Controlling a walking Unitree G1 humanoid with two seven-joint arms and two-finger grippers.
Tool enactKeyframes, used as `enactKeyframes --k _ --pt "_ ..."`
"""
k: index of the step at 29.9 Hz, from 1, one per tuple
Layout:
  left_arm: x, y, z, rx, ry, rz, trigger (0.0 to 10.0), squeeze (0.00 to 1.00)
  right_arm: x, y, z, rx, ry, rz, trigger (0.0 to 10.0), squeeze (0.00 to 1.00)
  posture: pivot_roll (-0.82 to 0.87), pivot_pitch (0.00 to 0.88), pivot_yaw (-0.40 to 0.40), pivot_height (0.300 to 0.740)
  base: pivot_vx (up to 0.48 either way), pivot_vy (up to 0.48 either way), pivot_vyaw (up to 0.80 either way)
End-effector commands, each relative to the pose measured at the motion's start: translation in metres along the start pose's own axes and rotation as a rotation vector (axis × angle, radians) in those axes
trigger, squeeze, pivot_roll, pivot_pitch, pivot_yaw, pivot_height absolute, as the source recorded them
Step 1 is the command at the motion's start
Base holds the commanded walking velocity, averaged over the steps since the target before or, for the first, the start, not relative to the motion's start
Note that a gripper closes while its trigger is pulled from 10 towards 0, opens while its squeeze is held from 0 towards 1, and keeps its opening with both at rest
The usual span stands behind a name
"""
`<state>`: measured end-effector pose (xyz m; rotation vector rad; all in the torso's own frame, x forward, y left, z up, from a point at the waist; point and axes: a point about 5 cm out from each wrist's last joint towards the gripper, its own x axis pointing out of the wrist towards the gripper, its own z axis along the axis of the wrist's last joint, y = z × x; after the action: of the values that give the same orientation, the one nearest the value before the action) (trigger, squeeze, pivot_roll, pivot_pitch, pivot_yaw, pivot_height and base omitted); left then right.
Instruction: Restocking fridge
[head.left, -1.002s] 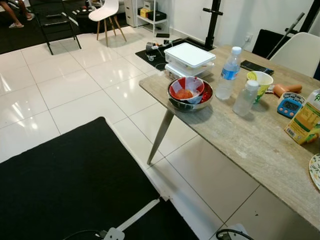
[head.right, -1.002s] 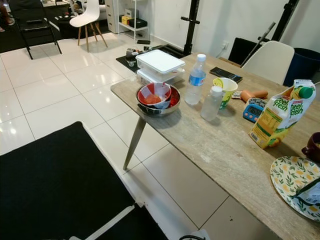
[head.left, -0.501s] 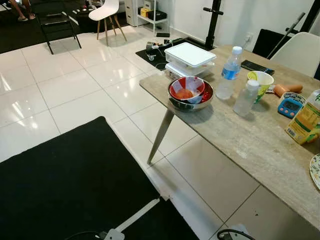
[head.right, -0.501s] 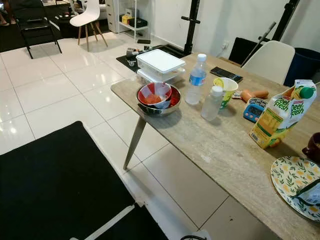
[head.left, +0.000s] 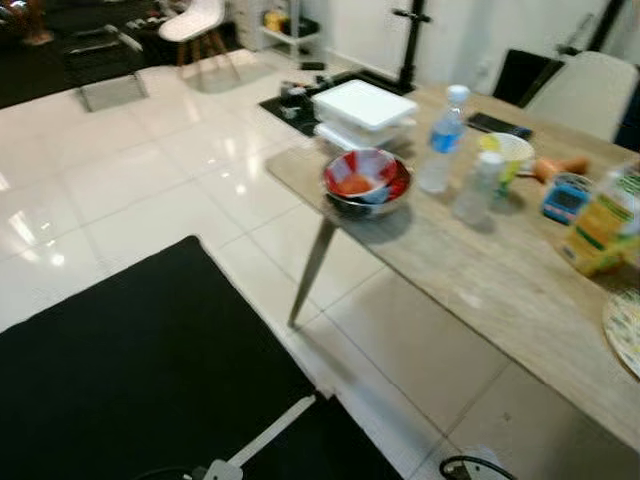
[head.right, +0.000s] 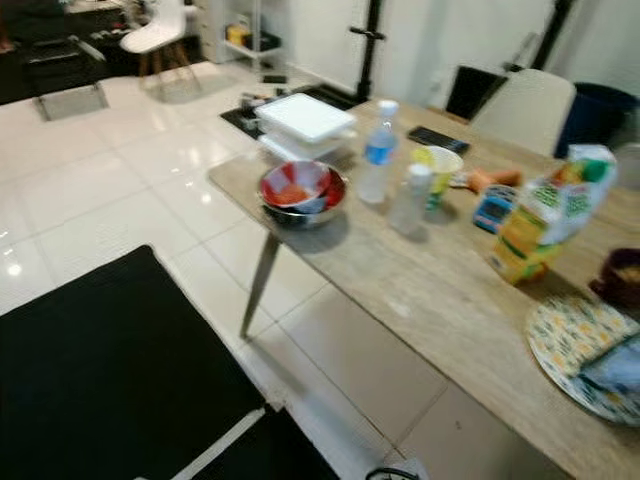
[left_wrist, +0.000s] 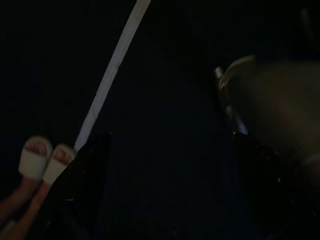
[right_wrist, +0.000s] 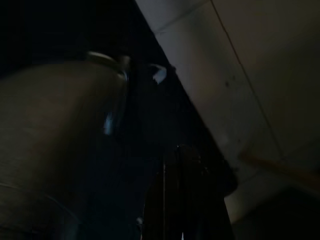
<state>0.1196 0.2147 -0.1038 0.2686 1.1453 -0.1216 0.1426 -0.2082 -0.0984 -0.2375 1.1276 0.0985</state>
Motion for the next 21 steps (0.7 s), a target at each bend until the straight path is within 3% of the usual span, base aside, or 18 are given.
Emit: enactKeyframes --k 1,21 --pt "-0.0006 -0.0023 -0.0057 -0.020 0.020 -0.001 10.0 0.00 -0.0011 0.0008 -0.0104 0.006 0.037 0.005 10.0 0.00 -0.01 0.088 -0.003 0.740 0.000 0.000 -0.80" --pt "-0.0011 0.0064 -0.0053 -0.096 0.023 0.046 10.0 0.00 -0.0008 0.0066 -0.0119 0.012 0.050 0.022 10.0 0.00 -0.01 0.086 0.001 0.740 0.000 0.000 -0.80"
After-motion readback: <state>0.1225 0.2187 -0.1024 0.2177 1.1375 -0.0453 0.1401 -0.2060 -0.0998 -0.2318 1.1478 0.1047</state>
